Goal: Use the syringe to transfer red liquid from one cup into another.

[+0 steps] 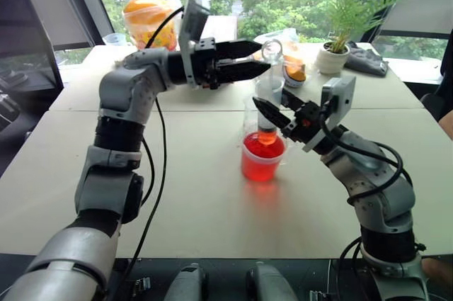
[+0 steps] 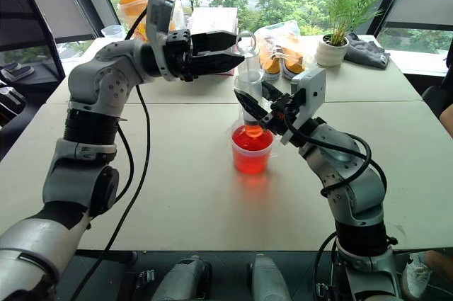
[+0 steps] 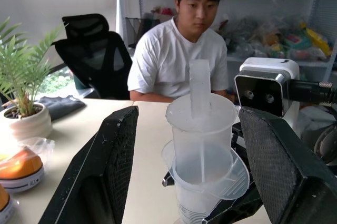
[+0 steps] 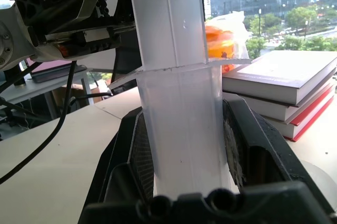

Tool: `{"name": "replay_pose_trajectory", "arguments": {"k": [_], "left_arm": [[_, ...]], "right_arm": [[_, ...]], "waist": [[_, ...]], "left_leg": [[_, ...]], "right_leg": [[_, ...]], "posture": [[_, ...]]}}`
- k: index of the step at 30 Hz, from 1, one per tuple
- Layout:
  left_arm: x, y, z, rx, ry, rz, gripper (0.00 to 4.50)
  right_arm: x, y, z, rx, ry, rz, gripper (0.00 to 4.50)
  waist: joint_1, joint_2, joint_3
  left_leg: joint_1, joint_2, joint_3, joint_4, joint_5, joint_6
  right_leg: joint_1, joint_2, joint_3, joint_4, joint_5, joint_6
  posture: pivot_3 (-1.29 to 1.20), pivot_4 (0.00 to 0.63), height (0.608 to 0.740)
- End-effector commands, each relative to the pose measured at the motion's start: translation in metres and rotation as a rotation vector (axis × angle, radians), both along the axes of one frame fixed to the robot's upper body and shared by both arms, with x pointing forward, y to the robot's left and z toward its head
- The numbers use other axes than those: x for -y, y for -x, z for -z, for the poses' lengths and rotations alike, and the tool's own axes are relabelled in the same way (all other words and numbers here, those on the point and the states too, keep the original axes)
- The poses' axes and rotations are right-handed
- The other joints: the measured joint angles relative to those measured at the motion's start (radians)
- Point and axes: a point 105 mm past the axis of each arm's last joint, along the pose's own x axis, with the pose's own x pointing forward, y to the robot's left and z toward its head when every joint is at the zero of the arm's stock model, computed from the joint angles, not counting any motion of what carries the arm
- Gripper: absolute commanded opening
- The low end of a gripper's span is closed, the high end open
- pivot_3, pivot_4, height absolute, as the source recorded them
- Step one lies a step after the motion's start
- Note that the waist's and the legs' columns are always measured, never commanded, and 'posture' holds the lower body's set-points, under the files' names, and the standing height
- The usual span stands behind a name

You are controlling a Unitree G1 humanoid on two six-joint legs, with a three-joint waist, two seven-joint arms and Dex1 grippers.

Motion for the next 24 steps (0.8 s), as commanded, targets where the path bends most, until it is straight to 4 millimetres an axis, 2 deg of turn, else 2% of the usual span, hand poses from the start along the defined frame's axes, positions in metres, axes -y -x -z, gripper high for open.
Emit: {"name": "replay_pose_trajectory", "arguments": {"k": [1,4,7,11,15,19,24], "left_arm": [[-0.017,0.001,-0.014,0.039,0.032,-0.041,3.08],[-0.032,-0.006,-0.01,0.027,0.025,-0.11,3.08],[-0.04,-0.011,-0.004,0.021,0.014,-0.153,3.08],[-0.043,-0.012,-0.002,0.017,0.018,-0.179,3.08],[-0.045,-0.014,-0.001,0.011,0.028,-0.199,3.08],[-0.046,-0.014,-0.001,0.012,0.031,-0.208,3.08],[-0.046,-0.014,-0.002,0.013,0.04,-0.216,3.08]], "right_arm": [[0.005,0.008,-0.028,0.092,-0.039,-0.001,1.44],[0.006,0.008,-0.039,0.1,-0.07,-0.009,1.44],[0.007,0.007,-0.042,0.095,-0.083,-0.011,1.44],[0.007,0.005,-0.045,0.085,-0.094,-0.014,1.44],[0.012,-0.004,-0.063,0.094,-0.141,-0.013,1.44],[0.017,-0.026,-0.076,0.098,-0.163,-0.009,1.44],[0.018,-0.066,-0.07,0.104,-0.141,0.02,1.44]], "waist": [[0.001,0.0,0.0],[0.001,0.0,0.0],[0.002,0.0,0.0],[0.006,0.0,0.0],[0.003,0.0,0.0],[-0.001,0.0,0.0],[-0.001,0.0,0.0]], "left_leg": [[0.0,0.0,0.0,0.0,0.0,0.0],[0.0,0.0,0.0,0.0,0.0,0.0],[0.0,0.0,0.0,0.0,0.0,0.0],[0.0,0.0,0.0,0.0,0.0,0.0],[0.0,0.0,0.0,0.0,0.0,0.0],[0.0,0.0,0.0,0.0,0.0,0.0],[0.0,0.0,0.001,0.0,0.0,0.0]], "right_leg": [[0.0,0.0,0.0,0.0,0.0,0.0],[0.0,0.0,0.0,0.0,0.0,0.0],[0.0,0.0,0.0,0.0,0.0,0.0],[0.0,0.0,0.0,0.0,0.0,0.0],[0.0,0.0,0.0,0.0,0.0,0.0],[-0.001,0.0,0.0,0.001,0.0,0.0],[0.0,0.0,0.0,0.002,0.0,0.0]], "posture": [[0.0,0.15,0.74],[0.0,0.15,0.74],[0.0,0.15,0.74],[0.0,0.15,0.74],[0.0,0.15,0.74],[0.0,0.15,0.74],[0.0,0.15,0.74]]}}
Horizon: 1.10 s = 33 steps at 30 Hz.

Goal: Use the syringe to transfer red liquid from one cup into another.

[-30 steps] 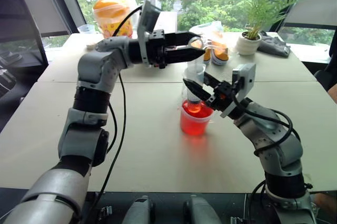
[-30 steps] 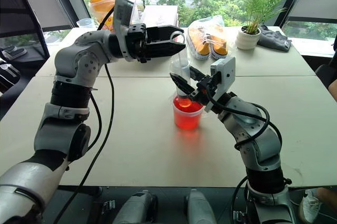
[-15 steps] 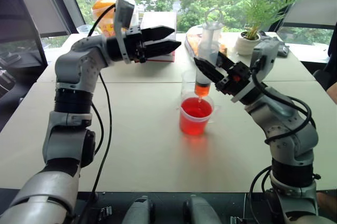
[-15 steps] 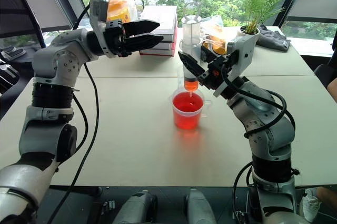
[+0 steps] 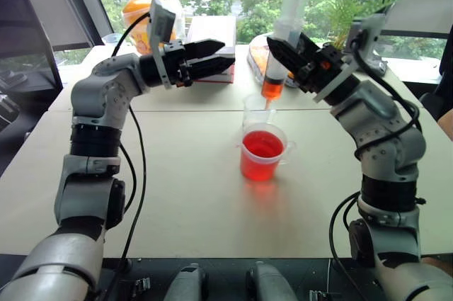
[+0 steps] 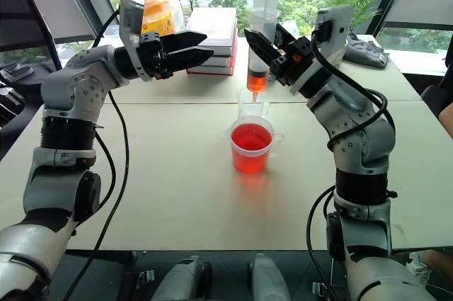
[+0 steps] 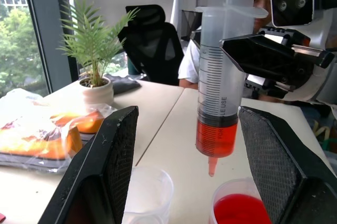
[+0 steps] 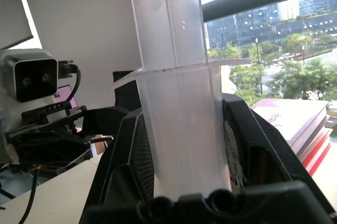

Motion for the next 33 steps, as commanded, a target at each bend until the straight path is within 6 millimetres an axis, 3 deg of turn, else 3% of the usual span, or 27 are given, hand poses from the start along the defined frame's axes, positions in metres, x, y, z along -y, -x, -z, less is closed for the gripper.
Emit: {"name": "replay_pose_trajectory", "arguments": {"k": [1,11,22,33], "left_arm": [[-0.004,0.007,-0.014,0.059,0.023,-0.005,3.08],[0.001,0.007,-0.021,0.082,0.042,-0.012,3.08],[0.043,-0.02,-0.066,0.171,0.123,-0.006,3.08],[0.061,-0.048,-0.057,0.15,0.107,-0.095,3.08]], "right_arm": [[-0.002,-0.018,-0.004,0.062,0.02,0.012,1.44],[-0.01,-0.062,0.025,0.048,0.019,0.056,1.44],[-0.017,-0.066,0.037,0.041,0.027,0.046,1.44],[-0.021,-0.064,0.038,0.051,0.046,0.033,1.44]], "waist": [[0.0,0.0,0.0],[-0.025,0.0,0.0],[-0.024,0.0,0.0],[-0.035,0.0,0.0]], "left_leg": [[0.0,0.0,0.0,0.0,0.0,0.0],[0.0,0.0,0.002,0.0,0.0,0.0],[-0.001,0.0,0.003,0.0,0.001,-0.001],[-0.002,0.0,0.004,-0.001,0.001,-0.001]], "right_leg": [[0.0,0.0,0.0,0.0,0.0,0.0],[-0.002,-0.001,0.001,0.002,0.0,0.0],[-0.004,-0.001,0.001,0.003,0.0,0.0],[-0.006,-0.001,0.002,0.005,0.0,0.0]], "posture": [[0.0,0.15,0.74],[0.0,0.15,0.74],[0.0,0.15,0.74],[0.0,0.15,0.74]]}}
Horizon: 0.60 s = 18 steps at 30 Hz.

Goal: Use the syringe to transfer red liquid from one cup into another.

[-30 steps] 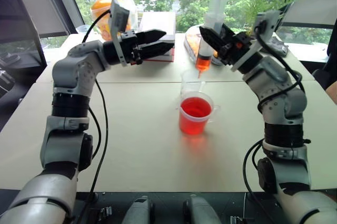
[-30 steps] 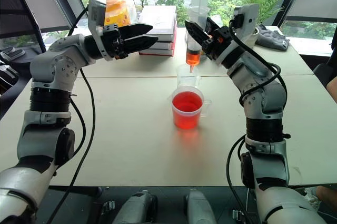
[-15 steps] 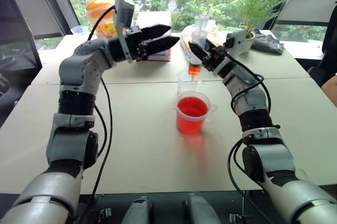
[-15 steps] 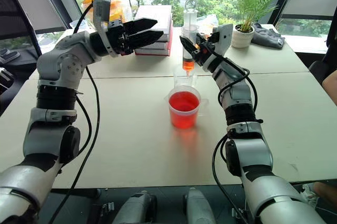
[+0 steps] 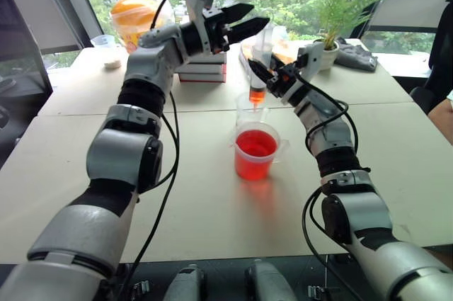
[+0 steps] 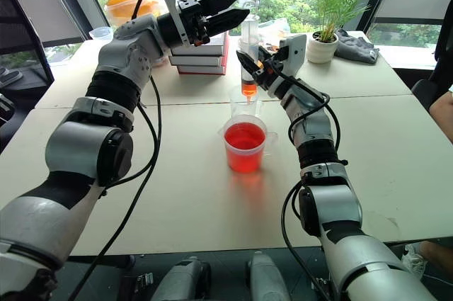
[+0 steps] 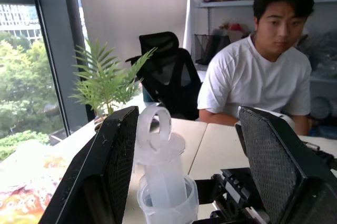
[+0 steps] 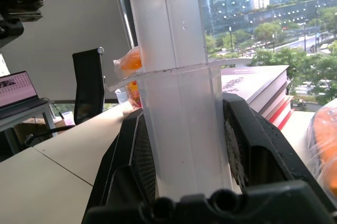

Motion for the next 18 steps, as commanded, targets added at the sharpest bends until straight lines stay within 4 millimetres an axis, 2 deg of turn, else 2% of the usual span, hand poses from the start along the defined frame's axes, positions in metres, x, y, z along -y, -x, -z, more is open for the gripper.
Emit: {"name": "replay_pose_trajectory", "arguments": {"k": [1,6,9,13,14,18], "left_arm": [[0.004,0.004,-0.024,0.064,0.044,-0.003,3.08],[0.008,0.002,-0.021,0.022,0.066,0.008,3.08],[0.007,-0.001,-0.018,0.002,0.075,-0.009,2.27],[0.007,-0.004,-0.014,-0.005,0.07,-0.026,0.27],[0.007,-0.004,-0.014,-0.005,0.07,-0.027,0.08],[0.007,-0.005,-0.013,-0.006,0.067,-0.032,0.08]], "right_arm": [[-0.002,0.005,-0.021,0.08,-0.008,-0.011,1.44],[-0.004,0.007,-0.019,0.081,0.002,-0.016,1.44],[-0.004,0.007,-0.019,0.082,0.008,-0.017,1.44],[-0.005,0.008,-0.021,0.087,0.014,-0.021,1.44],[-0.005,0.008,-0.021,0.088,0.015,-0.022,1.44],[-0.006,0.008,-0.022,0.092,0.018,-0.026,1.44]], "waist": [[-0.001,0.0,0.0],[-0.004,0.0,0.0],[-0.01,0.0,0.0],[-0.014,0.0,0.0],[-0.013,0.0,0.0],[-0.012,0.0,0.0]], "left_leg": [[0.0,0.0,0.0,0.0,0.0,0.0],[-0.001,0.0,0.0,-0.001,0.0,0.0],[-0.001,0.0,0.0,-0.001,0.0,0.0],[-0.001,0.0,0.001,-0.001,0.0,0.0],[-0.001,0.0,0.001,-0.001,0.0,0.0],[-0.001,0.0,0.001,-0.001,0.0,0.0]], "right_leg": [[0.0,0.0,0.0,0.0,0.0,0.0],[-0.001,0.0,0.0,0.0,0.0,0.0],[-0.001,0.0,0.0,0.001,0.0,0.0],[-0.002,0.0,0.0,0.001,0.0,0.0],[-0.002,0.0,0.0,0.002,0.0,0.0],[-0.002,0.0,0.001,0.002,0.0,0.0]], "posture": [[0.0,0.15,0.74],[0.0,0.15,0.74],[0.0,0.15,0.74],[0.0,0.15,0.74],[0.0,0.15,0.74],[0.0,0.15,0.74]]}}
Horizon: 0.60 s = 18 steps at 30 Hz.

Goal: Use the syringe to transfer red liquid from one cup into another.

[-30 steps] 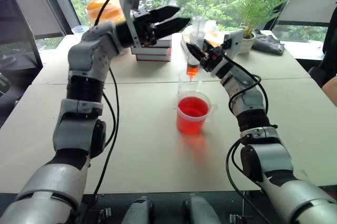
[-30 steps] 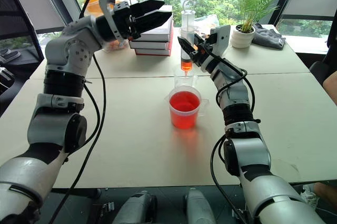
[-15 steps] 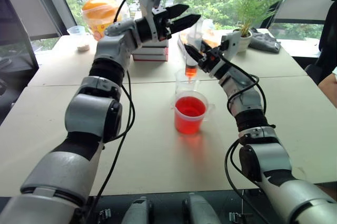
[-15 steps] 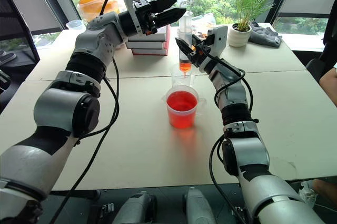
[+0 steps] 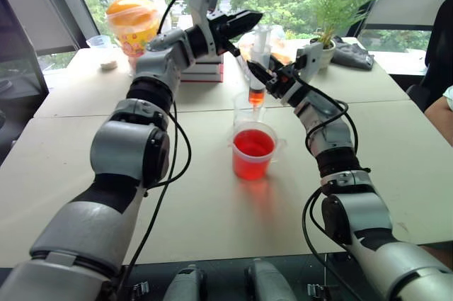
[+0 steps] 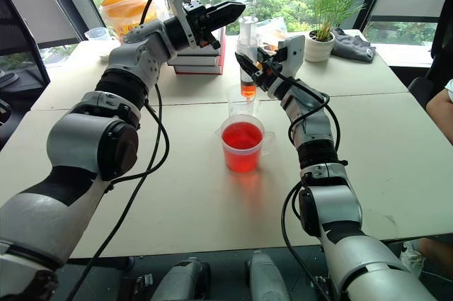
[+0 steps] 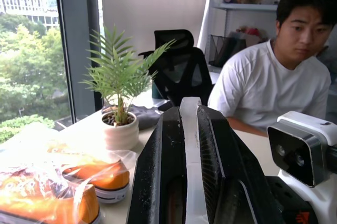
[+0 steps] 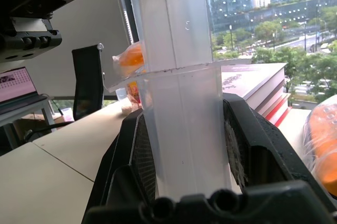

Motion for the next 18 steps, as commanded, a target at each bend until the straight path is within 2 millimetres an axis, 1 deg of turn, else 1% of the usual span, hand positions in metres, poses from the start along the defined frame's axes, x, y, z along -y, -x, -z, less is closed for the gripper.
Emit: {"name": "replay_pose_trajectory", "arguments": {"k": [1,5,10,13,14,18], "left_arm": [[0.004,0.005,-0.016,0.05,0.008,0.01,0.08],[0.006,0.006,-0.01,0.053,-0.031,0.02,0.08],[0.008,0.007,0.004,0.061,-0.099,0.039,0.08],[0.006,0.005,0.012,0.063,-0.124,0.035,0.08],[0.006,0.005,0.013,0.063,-0.129,0.035,0.08],[0.003,0.004,0.018,0.064,-0.148,0.03,0.08]], "right_arm": [[-0.005,0.007,-0.024,0.091,0.001,-0.018,1.44],[-0.007,0.008,-0.027,0.099,0.001,-0.023,1.44],[-0.007,0.008,-0.038,0.124,-0.003,-0.023,1.44],[-0.008,0.009,-0.045,0.141,-0.006,-0.025,1.44],[-0.008,0.01,-0.048,0.148,-0.007,-0.028,1.44],[-0.01,0.012,-0.056,0.167,-0.014,-0.038,1.44]], "waist": [[0.0,0.0,0.0],[-0.001,0.0,0.0],[0.0,0.0,0.0],[-0.001,0.0,0.0],[-0.001,0.0,0.0],[0.0,0.0,0.0]], "left_leg": [[0.0,0.0,0.0,0.0,0.0,0.0],[0.0,0.0,0.0,0.0,0.0,0.0],[0.0,0.0,0.0,0.0,0.0,0.0],[0.0,0.0,0.0,0.0,0.0,-0.001],[0.0,0.0,0.0,0.0,0.002,-0.003],[0.0,0.0,0.0,0.0,0.002,-0.004]], "right_leg": [[0.0,0.0,0.0,0.0,0.0,0.0],[0.0,0.0,0.0,0.0,0.0,0.0],[0.0,0.0,0.0,0.0,0.0,0.0],[0.0,0.0,0.0,0.0,0.0,0.0],[0.0,0.0,0.0,0.0,0.0,0.0],[0.0,0.0,0.0,0.0,0.0,0.0]], "posture": [[0.0,0.15,0.74],[0.0,0.15,0.74],[0.0,0.15,0.74],[0.0,0.15,0.74],[0.0,0.15,0.74],[0.0,0.15,0.74]]}}
